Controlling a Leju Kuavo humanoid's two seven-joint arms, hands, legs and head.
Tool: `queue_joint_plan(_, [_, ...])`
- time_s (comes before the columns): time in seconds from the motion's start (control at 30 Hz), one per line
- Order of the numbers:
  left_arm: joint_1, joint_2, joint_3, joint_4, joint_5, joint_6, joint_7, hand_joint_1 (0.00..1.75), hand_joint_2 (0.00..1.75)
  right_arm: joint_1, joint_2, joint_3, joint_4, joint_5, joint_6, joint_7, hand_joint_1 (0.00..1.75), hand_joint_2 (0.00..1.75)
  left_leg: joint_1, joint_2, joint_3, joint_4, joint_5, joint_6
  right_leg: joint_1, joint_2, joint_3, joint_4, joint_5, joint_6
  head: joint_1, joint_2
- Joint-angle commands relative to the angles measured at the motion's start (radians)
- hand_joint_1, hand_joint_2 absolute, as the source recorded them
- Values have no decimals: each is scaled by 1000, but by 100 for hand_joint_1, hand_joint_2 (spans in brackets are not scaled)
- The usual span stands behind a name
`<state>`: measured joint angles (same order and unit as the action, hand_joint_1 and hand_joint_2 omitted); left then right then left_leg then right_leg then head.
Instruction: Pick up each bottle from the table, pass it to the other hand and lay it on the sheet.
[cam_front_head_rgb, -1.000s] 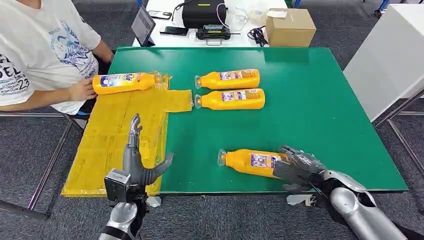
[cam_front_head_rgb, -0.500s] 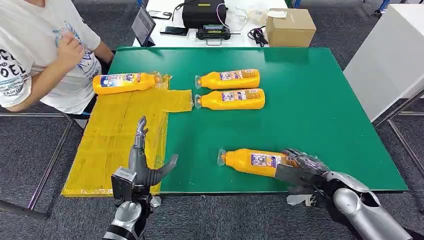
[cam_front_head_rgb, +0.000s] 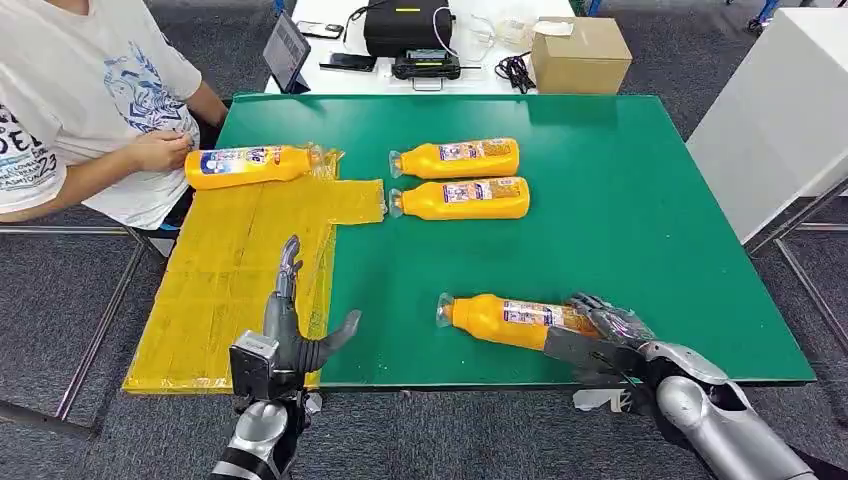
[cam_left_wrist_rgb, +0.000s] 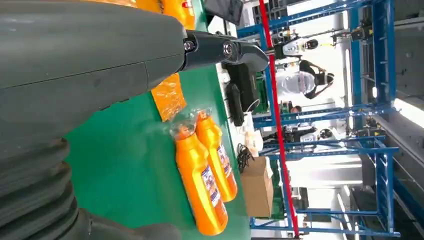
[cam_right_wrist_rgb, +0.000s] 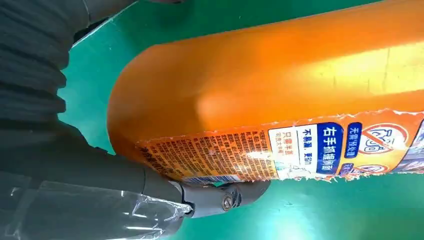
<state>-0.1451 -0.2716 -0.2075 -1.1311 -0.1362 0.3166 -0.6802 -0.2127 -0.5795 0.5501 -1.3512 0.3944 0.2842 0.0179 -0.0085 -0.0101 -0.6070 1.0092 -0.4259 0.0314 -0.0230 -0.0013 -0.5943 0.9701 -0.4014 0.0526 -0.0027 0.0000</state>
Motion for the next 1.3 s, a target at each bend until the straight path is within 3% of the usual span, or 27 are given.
queue_joint_plan(0.03, [-36,4,-6,78,-4,-9,-18,0,175,-20,52,41,96,14,-5,3,0,175,2,1,5,-1,-1,-2,2,1,5,-2,-1,-3,0,0])
queue_joint_plan(0.1, [-36,4,-6,79,-5,-9,-18,0,175,-19,54,41,97,16,-6,3,9,175,2,1,5,-1,-1,-3,3,1,6,-2,-1,-3,0,0])
queue_joint_plan(0.13, [-35,4,-8,80,-8,-10,-18,0,175,-10,62,35,101,20,-19,-2,23,175,2,1,4,-1,-1,-2,2,0,4,-2,0,-2,0,0])
queue_joint_plan(0.33, [-35,4,-8,80,-8,-10,-18,0,175,-8,62,34,101,20,-21,-2,23,175,2,1,5,-1,-1,-2,2,0,5,-2,-1,-3,0,0])
queue_joint_plan(0.37, [-35,4,-8,80,-8,-10,-18,0,175,-9,62,33,101,20,-21,-2,49,175,2,1,4,-1,-1,-2,2,0,4,-2,0,-2,0,0])
queue_joint_plan(0.4, [-34,4,-7,82,-7,-13,-18,0,175,-4,68,26,100,21,-26,-5,113,175,2,1,6,-1,-1,-3,3,0,6,-2,-1,-3,0,0])
queue_joint_plan(0.43, [-34,4,-8,81,-8,-12,-18,0,175,1,71,25,100,24,-30,-7,136,175,2,2,5,-1,-1,-2,2,1,5,-2,-1,-3,0,0])
queue_joint_plan(0.47, [-34,4,-8,81,-8,-12,-18,0,175,1,71,25,100,24,-30,-7,145,175,2,1,4,-1,-1,-2,2,0,3,-2,0,-2,0,0])
queue_joint_plan(0.5, [-34,4,-4,90,-6,-14,-18,0,175,11,76,23,99,27,-37,-11,166,175,3,1,6,-1,-2,-3,3,0,6,-2,-1,-4,0,0])
queue_joint_plan(0.53, [-33,3,-4,90,-6,-15,-18,0,175,14,77,23,97,30,-41,-12,173,175,2,1,4,-1,-1,-2,2,0,4,-2,0,-2,0,0])
queue_joint_plan(1.03, [-32,-3,7,87,-14,-28,-18,0,175,38,124,-24,101,68,-72,-35,175,175,2,1,5,-1,-1,-2,2,0,5,-2,-1,-3,0,0])
queue_joint_plan(1.3, [-10,-9,32,64,-24,-42,-18,0,175,135,270,-161,10,159,-210,-116,175,175,3,3,6,-1,-2,-3,3,1,5,-2,-1,-3,0,0])
